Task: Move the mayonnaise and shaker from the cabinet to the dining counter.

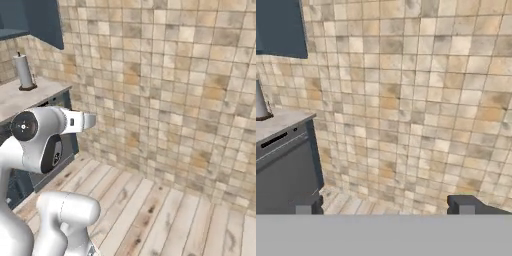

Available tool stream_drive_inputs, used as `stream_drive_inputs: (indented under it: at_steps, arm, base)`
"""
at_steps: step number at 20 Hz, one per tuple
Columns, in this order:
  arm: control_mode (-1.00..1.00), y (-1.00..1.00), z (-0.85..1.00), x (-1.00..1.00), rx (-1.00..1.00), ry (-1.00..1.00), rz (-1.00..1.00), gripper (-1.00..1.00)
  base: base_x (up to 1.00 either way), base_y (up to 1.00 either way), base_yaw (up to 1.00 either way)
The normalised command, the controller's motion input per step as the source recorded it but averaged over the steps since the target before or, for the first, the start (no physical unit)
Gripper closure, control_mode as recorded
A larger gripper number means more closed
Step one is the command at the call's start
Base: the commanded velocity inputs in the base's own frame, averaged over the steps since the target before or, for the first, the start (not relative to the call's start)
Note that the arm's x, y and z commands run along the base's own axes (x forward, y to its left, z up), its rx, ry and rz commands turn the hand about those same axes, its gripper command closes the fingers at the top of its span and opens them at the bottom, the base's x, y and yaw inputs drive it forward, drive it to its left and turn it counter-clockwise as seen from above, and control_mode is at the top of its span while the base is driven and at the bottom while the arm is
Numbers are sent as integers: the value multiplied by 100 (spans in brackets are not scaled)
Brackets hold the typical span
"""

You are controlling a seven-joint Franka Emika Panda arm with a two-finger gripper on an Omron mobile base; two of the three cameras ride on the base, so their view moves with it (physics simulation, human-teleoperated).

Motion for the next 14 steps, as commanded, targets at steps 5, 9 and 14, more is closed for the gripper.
stream_drive_inputs:
  at_steps: [5, 9, 14]
  arm:
    - [100, 0, 0, 0, 0, 0, 0, -100]
    - [100, 0, 0, 0, 0, 0, 0, -100]
    - [100, 0, 0, 0, 0, 0, 0, -100]
  base:
    - [-9, 40, 91]
    - [54, 18, 72]
    - [81, 12, 63]
